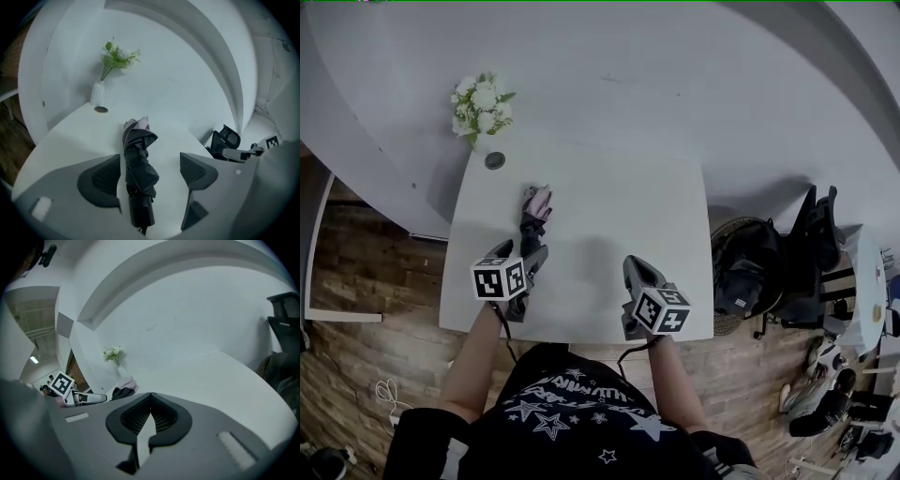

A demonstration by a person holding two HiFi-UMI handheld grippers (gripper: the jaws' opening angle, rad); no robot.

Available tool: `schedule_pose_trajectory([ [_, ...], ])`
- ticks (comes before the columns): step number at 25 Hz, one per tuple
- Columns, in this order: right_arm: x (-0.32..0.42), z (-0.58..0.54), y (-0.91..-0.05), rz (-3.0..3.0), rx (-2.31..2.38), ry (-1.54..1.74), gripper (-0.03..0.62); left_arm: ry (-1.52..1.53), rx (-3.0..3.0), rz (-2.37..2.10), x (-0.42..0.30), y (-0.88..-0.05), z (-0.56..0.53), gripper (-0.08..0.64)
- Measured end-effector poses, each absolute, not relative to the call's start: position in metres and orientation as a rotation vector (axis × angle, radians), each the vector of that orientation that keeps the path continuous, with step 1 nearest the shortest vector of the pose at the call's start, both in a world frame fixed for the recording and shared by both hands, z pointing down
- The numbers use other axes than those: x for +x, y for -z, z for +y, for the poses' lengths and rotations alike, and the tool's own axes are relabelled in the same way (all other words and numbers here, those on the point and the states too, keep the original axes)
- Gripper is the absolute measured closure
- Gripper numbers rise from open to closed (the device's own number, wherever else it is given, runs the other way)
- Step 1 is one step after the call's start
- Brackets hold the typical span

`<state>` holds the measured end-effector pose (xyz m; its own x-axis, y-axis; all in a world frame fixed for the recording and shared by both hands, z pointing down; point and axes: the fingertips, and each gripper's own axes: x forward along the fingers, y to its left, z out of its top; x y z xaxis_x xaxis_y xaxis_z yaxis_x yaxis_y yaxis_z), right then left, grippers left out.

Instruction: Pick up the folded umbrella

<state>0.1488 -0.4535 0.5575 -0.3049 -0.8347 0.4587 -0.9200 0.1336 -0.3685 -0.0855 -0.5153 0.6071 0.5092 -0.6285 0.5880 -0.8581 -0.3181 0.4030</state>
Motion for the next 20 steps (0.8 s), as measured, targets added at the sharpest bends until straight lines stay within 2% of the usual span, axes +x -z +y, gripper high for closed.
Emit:
schedule_pose_trajectory([
  [11, 0.155, -0.470, -0.574, -2.176, 1.799, -0.955, 0.575, -0.531, 1.873, -1.166, -0.085, -0.659, -0.540, 0.159],
  [20, 0.155, -0.477, -0.577, -2.148, 1.806, -0.973, 0.575, -0.639, 1.851, -1.115, -0.077, -0.678, -0.547, 0.246],
])
